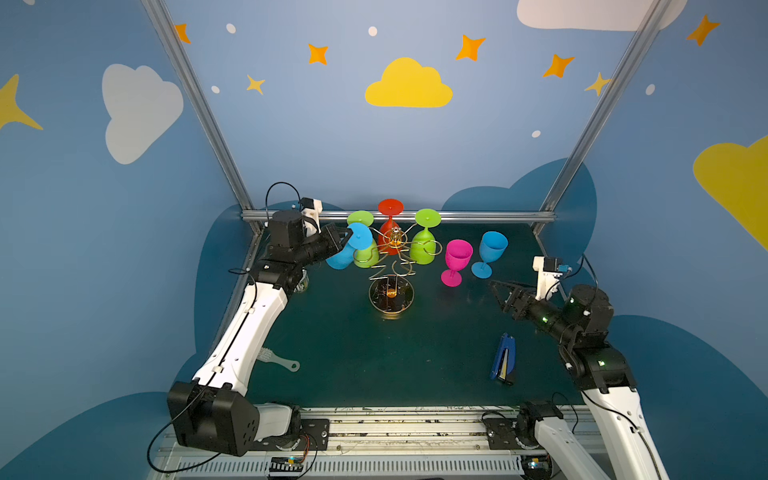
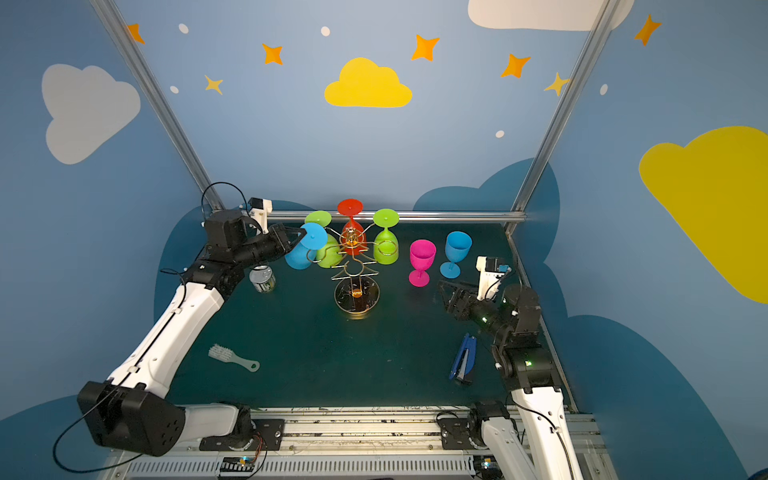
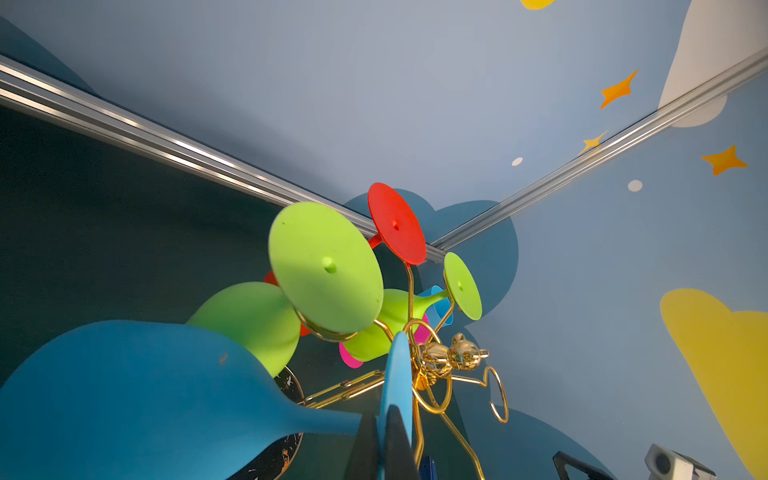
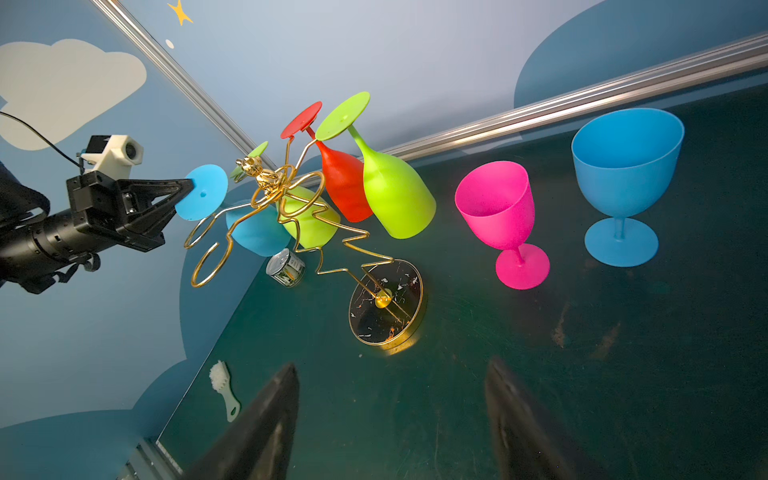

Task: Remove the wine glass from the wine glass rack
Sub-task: 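Pull the blue glass off the rack toward the robot with the left gripper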

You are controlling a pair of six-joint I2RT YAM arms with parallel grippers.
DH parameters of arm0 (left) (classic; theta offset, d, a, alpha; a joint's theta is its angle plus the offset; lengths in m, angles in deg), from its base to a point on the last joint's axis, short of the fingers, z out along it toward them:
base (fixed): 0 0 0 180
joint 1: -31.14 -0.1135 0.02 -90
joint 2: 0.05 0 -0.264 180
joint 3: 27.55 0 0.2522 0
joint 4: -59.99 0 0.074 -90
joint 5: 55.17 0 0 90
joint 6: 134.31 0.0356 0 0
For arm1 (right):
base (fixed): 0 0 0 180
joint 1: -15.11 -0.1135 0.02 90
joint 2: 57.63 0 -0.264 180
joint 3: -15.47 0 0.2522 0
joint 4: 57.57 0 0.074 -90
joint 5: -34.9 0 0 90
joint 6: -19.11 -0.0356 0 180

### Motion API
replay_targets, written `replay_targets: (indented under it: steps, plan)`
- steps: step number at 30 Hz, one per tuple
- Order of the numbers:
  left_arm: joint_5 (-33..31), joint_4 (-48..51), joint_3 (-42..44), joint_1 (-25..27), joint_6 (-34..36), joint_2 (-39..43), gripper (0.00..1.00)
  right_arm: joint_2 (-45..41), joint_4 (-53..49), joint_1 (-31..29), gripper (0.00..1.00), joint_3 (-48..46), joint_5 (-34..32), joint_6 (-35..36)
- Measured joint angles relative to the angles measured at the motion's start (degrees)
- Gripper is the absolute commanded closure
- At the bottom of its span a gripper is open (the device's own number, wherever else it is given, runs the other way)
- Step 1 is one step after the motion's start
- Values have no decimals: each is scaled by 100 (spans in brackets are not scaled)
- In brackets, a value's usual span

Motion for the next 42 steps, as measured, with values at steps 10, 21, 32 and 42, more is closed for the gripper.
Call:
replay_targets:
  steps: [10, 21, 32, 42]
  plan:
    - [92, -109, 662, -562, -192, 752, 97, -37, -52, 0, 30, 0, 0, 7]
    - [507, 28, 916, -1504, -529, 1950, 97, -42, -59, 0, 30, 0, 24, 96]
    - [2592, -468, 411, -2312, -1980, 1941, 97, 457, 361, -96, 30, 275, 866, 330]
    - [4050, 122, -529, -2203, -1799, 2531, 97, 560, 894, -1027, 29, 595, 1429, 870]
